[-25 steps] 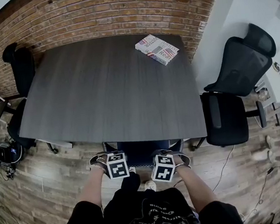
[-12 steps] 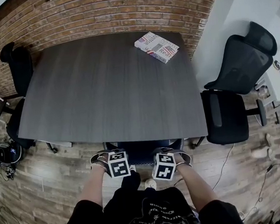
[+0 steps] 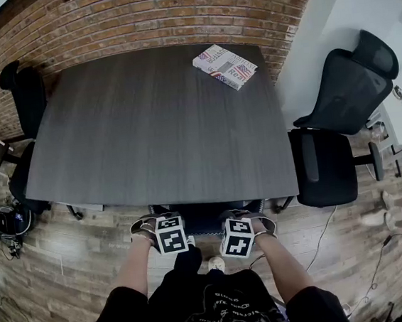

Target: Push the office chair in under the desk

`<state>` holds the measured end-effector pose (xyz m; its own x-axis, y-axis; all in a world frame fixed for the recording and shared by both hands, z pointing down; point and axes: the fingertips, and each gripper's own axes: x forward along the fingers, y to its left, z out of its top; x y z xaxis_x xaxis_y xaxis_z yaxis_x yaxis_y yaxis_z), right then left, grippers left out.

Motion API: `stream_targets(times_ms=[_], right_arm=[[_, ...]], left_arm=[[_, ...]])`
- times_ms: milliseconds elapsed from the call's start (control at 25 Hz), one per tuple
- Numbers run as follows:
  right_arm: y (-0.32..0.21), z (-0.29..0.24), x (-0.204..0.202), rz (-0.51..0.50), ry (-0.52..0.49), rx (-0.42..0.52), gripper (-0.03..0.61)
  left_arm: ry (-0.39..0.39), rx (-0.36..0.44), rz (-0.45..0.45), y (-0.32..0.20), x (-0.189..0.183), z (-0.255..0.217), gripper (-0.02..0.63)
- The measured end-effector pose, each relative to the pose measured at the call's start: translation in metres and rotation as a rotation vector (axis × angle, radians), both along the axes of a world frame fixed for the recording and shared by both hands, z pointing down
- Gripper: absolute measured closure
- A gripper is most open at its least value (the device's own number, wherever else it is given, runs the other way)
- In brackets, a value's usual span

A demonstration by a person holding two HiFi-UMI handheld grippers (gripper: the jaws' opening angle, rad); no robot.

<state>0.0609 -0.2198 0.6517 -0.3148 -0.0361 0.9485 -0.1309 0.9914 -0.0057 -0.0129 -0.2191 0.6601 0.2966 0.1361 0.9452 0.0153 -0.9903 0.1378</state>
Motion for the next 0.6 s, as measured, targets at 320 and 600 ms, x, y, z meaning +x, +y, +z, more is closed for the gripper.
stream_targets(times_ms=[320, 600], right_arm=[[-0.0031, 0.0056, 0.0004, -0.003, 0.005, 0.006, 0.472], [-0.0015, 0.0066, 0.0005, 0.005, 0.001, -0.003, 0.468]], left_arm=[[-0.008, 0.029, 0.001, -0.0047, 0.0002, 0.0057, 0.486], [-0.004, 0.007, -0.007, -0.0026, -0.0002, 0.0065, 0.482]])
